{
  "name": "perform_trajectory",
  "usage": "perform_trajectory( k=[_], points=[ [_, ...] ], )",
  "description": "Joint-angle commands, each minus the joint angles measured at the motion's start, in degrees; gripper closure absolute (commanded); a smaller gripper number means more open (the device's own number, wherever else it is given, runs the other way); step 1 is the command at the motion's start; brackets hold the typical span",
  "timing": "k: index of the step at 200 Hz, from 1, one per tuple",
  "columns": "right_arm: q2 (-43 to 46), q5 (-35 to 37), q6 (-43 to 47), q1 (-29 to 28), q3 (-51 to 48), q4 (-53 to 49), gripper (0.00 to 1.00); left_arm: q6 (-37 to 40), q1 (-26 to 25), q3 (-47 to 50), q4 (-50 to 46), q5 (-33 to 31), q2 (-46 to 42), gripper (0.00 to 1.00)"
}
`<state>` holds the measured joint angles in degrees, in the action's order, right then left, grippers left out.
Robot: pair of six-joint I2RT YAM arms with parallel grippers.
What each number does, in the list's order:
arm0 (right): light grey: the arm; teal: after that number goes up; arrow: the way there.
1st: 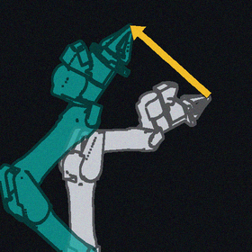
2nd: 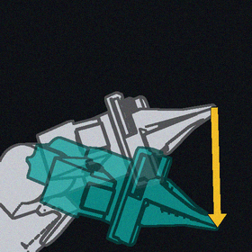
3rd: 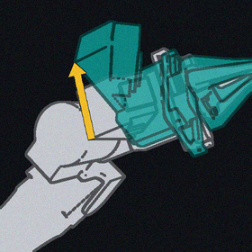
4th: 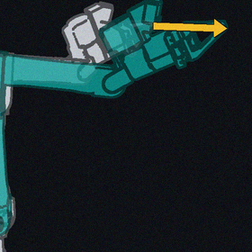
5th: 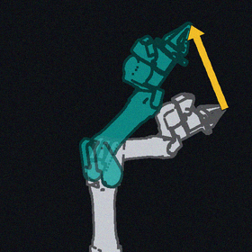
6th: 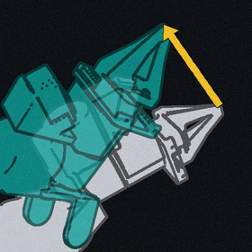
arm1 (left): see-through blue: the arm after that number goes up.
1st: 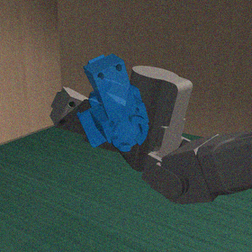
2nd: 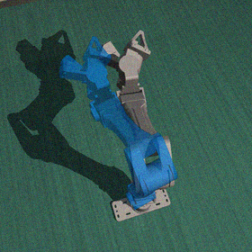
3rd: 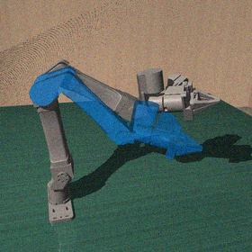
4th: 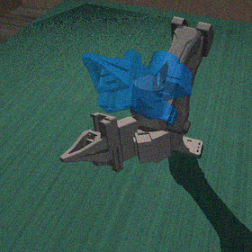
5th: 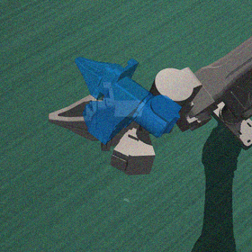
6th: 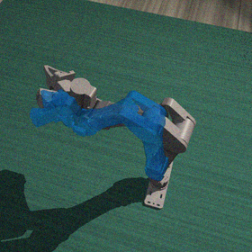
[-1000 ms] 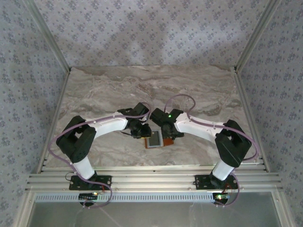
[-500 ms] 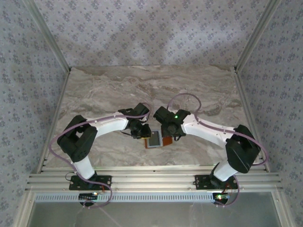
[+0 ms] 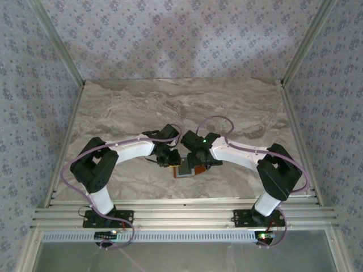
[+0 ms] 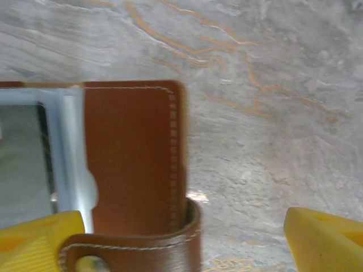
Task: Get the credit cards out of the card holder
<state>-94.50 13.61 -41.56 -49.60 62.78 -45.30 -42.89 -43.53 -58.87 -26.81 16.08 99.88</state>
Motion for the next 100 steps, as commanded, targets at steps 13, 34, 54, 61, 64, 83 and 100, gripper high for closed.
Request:
perform_trajectory(
  k=[13,34,54,61,64,83,100],
  points=[
    [4.3,3.8,-1.4,1.7,-1.2,-3.3,0.08,0.6,-0.2,1.6,-1.7,-1.4,1.0,0.77],
    [7.8,3.2,-1.5,3.6,-3.5,-2.4,0.09,0.6,-0.3,1.6,-2.1,-1.7,0.9,0.77],
    [10.0,2.8,-1.1,5.8,-5.6,-1.7,0.1,0.8,-0.2,1.7,-2.5,-1.9,0.7,0.78],
    [10.4,2.7,-1.1,6.7,-6.4,-1.5,0.11,0.8,-0.3,1.7,-2.5,-2.0,0.7,0.77],
    [10.6,2.5,-1.1,7.1,-6.7,-1.4,0.11,0.7,-0.3,1.7,-2.5,-2.1,0.7,0.77],
    [10.8,1.9,-0.8,9.0,-9.3,-0.1,0.12,0.7,-0.2,1.7,-2.6,-2.0,0.8,0.78],
    [10.6,2.0,-0.8,10.3,-11.3,0.9,0.12,0.7,-0.3,1.7,-2.5,-2.0,0.9,0.77]
  ],
)
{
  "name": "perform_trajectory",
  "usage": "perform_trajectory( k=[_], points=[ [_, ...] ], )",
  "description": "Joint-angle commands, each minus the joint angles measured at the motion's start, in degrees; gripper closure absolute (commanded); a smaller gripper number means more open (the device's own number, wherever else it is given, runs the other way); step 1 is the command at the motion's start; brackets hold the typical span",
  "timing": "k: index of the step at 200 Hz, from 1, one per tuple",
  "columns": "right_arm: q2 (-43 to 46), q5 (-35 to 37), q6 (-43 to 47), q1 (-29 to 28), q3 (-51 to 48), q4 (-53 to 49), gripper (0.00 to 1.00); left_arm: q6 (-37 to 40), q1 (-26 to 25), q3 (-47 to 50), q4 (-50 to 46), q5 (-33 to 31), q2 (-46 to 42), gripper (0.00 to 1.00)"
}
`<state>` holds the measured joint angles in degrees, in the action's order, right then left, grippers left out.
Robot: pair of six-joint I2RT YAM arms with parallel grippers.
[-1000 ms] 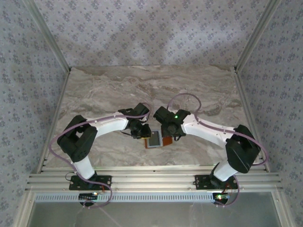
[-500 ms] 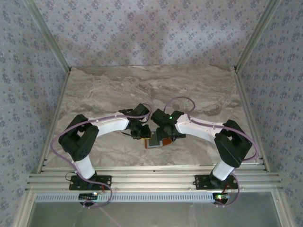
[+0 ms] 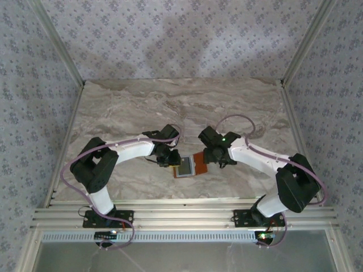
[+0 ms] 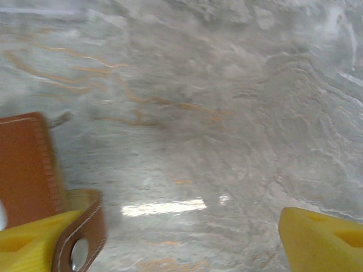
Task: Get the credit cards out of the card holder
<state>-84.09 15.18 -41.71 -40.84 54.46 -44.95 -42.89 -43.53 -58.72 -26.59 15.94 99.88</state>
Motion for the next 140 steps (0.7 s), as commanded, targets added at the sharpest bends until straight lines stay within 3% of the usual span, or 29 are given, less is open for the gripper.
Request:
perform_trajectory(
  k=[1,62,140],
  points=[
    [0.2,0.4,-0.6,1.5,-3.1,0.7,0.12,0.6,-0.3,1.6,-2.8,-2.0,0.9,0.78],
    [-4.5,3.4,-1.2,2.8,-4.8,1.2,0.12,0.6,-0.3,1.4,-3.0,-2.0,0.8,0.77],
    [2.9,5.4,-1.5,-1.9,5.2,-7.7,0.14,0.6,-0.3,0.7,-3.2,-1.9,0.7,0.77]
  ],
)
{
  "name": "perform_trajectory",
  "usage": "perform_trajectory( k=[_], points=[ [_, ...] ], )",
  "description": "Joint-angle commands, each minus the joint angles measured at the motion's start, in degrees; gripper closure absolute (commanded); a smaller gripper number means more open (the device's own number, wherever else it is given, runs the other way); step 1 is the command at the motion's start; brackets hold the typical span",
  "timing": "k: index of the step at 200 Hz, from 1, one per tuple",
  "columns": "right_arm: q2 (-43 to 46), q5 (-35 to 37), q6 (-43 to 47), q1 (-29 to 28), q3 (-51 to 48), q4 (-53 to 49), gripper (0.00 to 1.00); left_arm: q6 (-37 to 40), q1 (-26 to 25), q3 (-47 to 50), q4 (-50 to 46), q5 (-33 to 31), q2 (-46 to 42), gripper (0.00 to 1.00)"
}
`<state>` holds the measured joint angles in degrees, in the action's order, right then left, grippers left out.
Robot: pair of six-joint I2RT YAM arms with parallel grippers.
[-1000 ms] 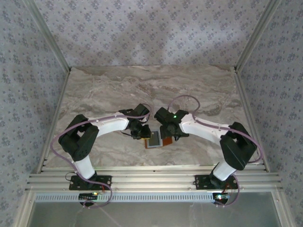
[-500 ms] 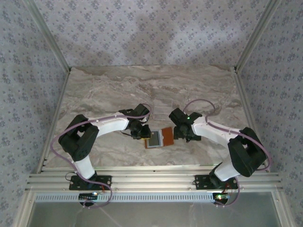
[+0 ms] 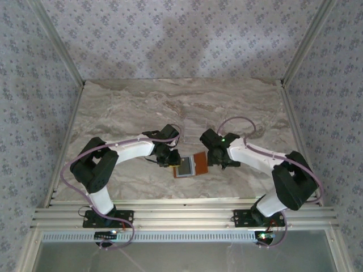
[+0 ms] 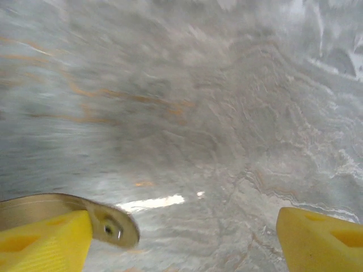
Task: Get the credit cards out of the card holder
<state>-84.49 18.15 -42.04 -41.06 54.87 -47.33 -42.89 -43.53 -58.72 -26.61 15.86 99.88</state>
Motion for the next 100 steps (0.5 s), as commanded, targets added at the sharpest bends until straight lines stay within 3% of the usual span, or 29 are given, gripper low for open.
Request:
perform_trajectory(
  k=[1,59,83,100],
  points=[
    [3.3,2.5,-1.1,-1.7,5.0,-5.5,0.14,0.6,-0.3,0.7,-3.2,-1.8,0.8,0.77],
    [4.0,1.3,-1.0,-5.7,13.9,-8.7,0.19,0.7,-0.3,0.4,-3.2,-1.4,0.8,0.77],
    [4.7,-5.8,-0.9,-6.1,14.2,-2.2,0.31,0.7,-0.3,0.4,-3.2,-1.3,0.9,0.77],
    [4.5,-12.0,-1.3,-6.0,11.6,3.8,0.45,0.6,-0.3,0.4,-3.1,-1.2,1.1,0.78]
  ],
)
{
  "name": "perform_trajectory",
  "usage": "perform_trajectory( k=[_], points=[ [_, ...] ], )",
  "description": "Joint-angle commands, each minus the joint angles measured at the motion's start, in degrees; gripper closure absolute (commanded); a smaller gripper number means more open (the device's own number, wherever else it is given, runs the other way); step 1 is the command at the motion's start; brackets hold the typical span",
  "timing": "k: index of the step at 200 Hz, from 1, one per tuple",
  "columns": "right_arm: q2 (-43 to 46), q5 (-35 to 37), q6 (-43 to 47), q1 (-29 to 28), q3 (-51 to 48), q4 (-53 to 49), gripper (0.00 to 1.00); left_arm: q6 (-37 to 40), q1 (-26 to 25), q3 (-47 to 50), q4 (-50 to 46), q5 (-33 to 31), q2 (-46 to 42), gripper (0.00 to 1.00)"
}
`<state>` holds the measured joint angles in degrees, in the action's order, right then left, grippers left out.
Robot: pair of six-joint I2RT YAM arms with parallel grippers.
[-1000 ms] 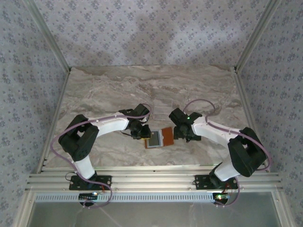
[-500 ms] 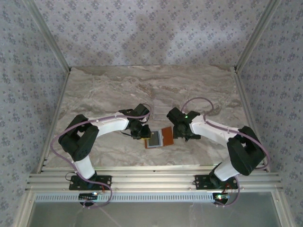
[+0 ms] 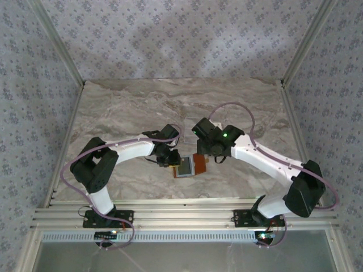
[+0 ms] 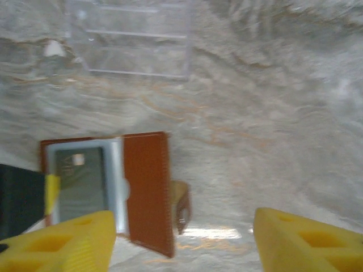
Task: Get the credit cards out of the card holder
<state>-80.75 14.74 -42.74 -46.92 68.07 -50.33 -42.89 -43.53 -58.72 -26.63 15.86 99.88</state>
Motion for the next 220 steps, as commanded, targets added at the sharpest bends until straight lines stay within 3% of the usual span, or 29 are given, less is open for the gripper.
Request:
perform_trajectory(
  k=[1,26,60,135,220],
  points=[
    [0.7,-8.6,-0.6,-0.1,-1.8,7.1,0.46,0.7,-0.3,0.4,-3.1,-1.2,1.1,0.78],
    [-1.8,-15.5,-3.0,0.0,-4.4,14.4,0.6,0.7,-0.3,0.4,-3.1,-1.2,1.3,0.78],
    [-7.0,-18.5,-5.1,0.2,-7.1,21.2,0.66,0.6,-0.3,0.3,-3.0,-1.1,1.4,0.78],
    [-13.6,-14.3,-3.8,0.8,-8.8,19.1,0.67,0.6,-0.2,0.6,-3.1,-1.3,1.4,0.78],
    [-15.9,-24.0,-1.5,4.5,-14.1,29.6,0.67,0.6,-0.3,0.7,-3.8,-2.3,1.7,0.78]
  ],
)
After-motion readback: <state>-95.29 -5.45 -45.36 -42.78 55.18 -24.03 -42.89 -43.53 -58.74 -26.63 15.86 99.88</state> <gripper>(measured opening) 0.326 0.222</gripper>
